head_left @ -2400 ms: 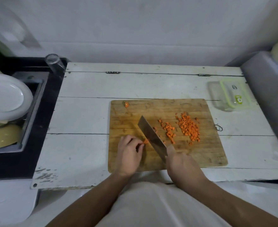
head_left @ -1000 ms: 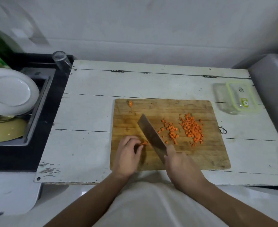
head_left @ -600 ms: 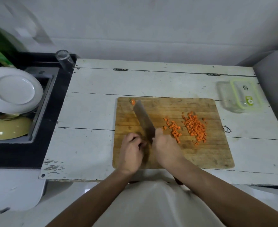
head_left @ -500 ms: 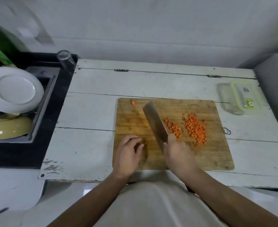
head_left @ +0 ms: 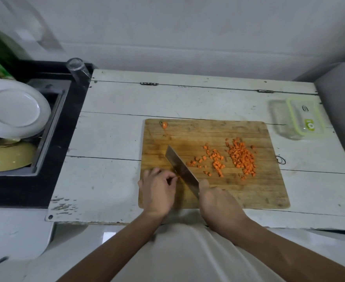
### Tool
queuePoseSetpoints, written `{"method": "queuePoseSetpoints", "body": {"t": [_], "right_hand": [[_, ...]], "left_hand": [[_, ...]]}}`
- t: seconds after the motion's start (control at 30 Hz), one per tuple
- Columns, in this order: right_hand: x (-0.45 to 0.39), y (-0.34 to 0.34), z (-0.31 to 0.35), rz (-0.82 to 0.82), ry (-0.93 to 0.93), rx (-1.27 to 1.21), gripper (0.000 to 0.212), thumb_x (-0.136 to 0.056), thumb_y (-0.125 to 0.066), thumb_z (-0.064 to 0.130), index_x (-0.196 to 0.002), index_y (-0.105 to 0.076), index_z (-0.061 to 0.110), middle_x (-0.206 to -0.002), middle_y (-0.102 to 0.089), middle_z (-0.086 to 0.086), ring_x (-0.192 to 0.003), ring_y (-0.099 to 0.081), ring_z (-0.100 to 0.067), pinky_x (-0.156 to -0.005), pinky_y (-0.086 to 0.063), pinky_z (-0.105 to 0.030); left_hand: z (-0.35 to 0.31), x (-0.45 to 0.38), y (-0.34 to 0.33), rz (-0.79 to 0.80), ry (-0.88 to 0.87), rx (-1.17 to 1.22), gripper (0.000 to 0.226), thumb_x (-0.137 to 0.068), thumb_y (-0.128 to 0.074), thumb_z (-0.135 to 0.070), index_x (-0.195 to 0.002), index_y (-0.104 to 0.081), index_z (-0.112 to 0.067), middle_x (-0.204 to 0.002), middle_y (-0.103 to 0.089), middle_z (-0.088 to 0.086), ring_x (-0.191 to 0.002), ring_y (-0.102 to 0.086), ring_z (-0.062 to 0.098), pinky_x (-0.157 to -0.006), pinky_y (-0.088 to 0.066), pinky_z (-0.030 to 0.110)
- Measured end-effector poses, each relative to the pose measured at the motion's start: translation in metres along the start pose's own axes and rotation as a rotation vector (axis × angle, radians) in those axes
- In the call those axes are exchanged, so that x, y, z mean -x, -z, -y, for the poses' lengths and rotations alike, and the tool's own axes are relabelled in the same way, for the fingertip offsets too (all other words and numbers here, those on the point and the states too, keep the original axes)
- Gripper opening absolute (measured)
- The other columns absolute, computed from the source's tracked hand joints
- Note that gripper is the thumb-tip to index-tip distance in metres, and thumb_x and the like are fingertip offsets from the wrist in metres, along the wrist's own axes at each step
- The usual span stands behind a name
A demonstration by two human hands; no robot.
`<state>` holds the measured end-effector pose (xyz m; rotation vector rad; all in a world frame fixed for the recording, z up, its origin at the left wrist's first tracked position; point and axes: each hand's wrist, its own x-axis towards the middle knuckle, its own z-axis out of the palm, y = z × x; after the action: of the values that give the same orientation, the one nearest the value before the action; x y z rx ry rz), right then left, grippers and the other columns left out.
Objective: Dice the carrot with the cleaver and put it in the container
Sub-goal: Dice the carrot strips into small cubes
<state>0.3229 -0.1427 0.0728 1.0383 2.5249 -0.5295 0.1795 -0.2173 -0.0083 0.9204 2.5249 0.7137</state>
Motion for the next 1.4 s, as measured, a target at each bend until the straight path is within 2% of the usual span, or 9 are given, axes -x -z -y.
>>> {"method": "queuePoseSetpoints", "body": {"t": [0.17, 0.3, 0.4, 0.53, 0.7, 0.93, 1.07, 1.2, 1.4], "right_hand": [[-0.039, 0.006, 0.026, -0.069, -0.007, -0.039, 0.008, -0.102, -0.039, 0.008, -0.106, -0.038, 0.015, -0.092, -0.069, -0.012, -0.086, -0.069, -0.036, -0.061, -0.045, -0.041], [-0.029, 0.006, 0.006, -0.13, -0.059, -0.163, 0.005, -0.105, -0.04, 0.02, -0.102, -0.036, 0.019, -0.087, -0.068, -0.013, -0.082, -0.067, -0.039, -0.066, -0.053, -0.046], [-0.006, 0.009, -0.006, -0.117, -0.041, -0.136, 0.007, -0.106, -0.039, 0.025, -0.103, -0.035, 0.02, -0.084, -0.066, -0.011, -0.077, -0.065, -0.038, -0.06, -0.048, -0.045], [0.007, 0.002, -0.003, -0.006, 0.011, -0.036, 0.008, -0.103, -0.042, 0.014, -0.109, -0.038, 0.019, -0.081, -0.062, -0.006, -0.068, -0.054, -0.031, -0.057, -0.036, -0.039], [-0.016, 0.0, 0.022, -0.001, 0.007, 0.012, 0.018, -0.098, -0.037, 0.002, -0.112, -0.04, 0.012, -0.094, -0.068, -0.013, -0.088, -0.068, -0.037, -0.061, -0.043, -0.041], [-0.032, 0.011, 0.012, -0.13, -0.03, -0.163, 0.01, -0.105, -0.041, 0.021, -0.112, -0.043, 0.014, -0.091, -0.067, -0.014, -0.085, -0.067, -0.039, -0.066, -0.052, -0.045], [-0.002, 0.015, -0.004, -0.099, 0.019, -0.083, 0.009, -0.107, -0.037, 0.027, -0.108, -0.038, 0.018, -0.087, -0.067, -0.011, -0.077, -0.065, -0.037, -0.057, -0.042, -0.041], [0.002, 0.008, 0.0, -0.025, 0.068, 0.015, 0.006, -0.105, -0.038, 0.019, -0.111, -0.037, 0.019, -0.083, -0.064, -0.007, -0.072, -0.061, -0.034, -0.051, -0.034, -0.038], [-0.003, -0.009, 0.013, -0.044, 0.13, 0.12, 0.024, -0.096, -0.041, 0.003, -0.118, -0.038, 0.014, -0.09, -0.07, -0.008, -0.079, -0.07, -0.032, -0.056, -0.04, -0.037]], "left_hand": [[0.0, 0.0, -0.001, 0.022, -0.014, -0.028, 0.014, -0.097, -0.064, -0.039, -0.095, -0.076, -0.032, -0.103, -0.064, -0.012, -0.103, -0.046, 0.019, -0.086, -0.035, 0.038], [0.015, 0.006, 0.005, 0.023, -0.036, 0.148, 0.014, -0.098, -0.067, -0.034, -0.104, -0.077, -0.028, -0.107, -0.062, -0.009, -0.107, -0.054, 0.017, -0.097, -0.044, 0.036], [0.026, 0.009, 0.01, 0.016, -0.046, 0.181, 0.011, -0.095, -0.071, -0.027, -0.103, -0.076, -0.023, -0.105, -0.055, -0.01, -0.103, -0.054, 0.012, -0.096, -0.047, 0.03], [0.019, 0.009, 0.005, -0.009, -0.084, 0.088, 0.002, -0.089, -0.076, -0.028, -0.092, -0.076, -0.029, -0.094, -0.057, -0.012, -0.097, -0.052, 0.017, -0.086, -0.045, 0.033], [0.01, 0.002, 0.003, -0.014, -0.018, -0.005, 0.007, -0.092, -0.07, -0.031, -0.086, -0.074, -0.033, -0.094, -0.066, -0.013, -0.097, -0.051, 0.019, -0.081, -0.041, 0.035], [0.016, 0.005, 0.007, 0.019, -0.052, 0.081, 0.007, -0.091, -0.073, -0.024, -0.086, -0.074, -0.029, -0.093, -0.064, -0.011, -0.095, -0.054, 0.017, -0.086, -0.045, 0.033], [0.027, 0.011, 0.004, -0.036, -0.054, 0.134, 0.005, -0.088, -0.077, -0.019, -0.089, -0.074, -0.023, -0.092, -0.056, -0.011, -0.092, -0.052, 0.013, -0.084, -0.044, 0.027], [0.019, 0.01, 0.003, -0.056, -0.04, 0.069, 0.006, -0.088, -0.076, -0.024, -0.084, -0.073, -0.025, -0.088, -0.057, -0.011, -0.089, -0.047, 0.013, -0.08, -0.04, 0.03], [0.008, 0.002, 0.004, -0.036, 0.036, -0.026, 0.009, -0.093, -0.068, -0.032, -0.085, -0.073, -0.03, -0.094, -0.065, -0.011, -0.099, -0.05, 0.02, -0.081, -0.039, 0.034]]}}
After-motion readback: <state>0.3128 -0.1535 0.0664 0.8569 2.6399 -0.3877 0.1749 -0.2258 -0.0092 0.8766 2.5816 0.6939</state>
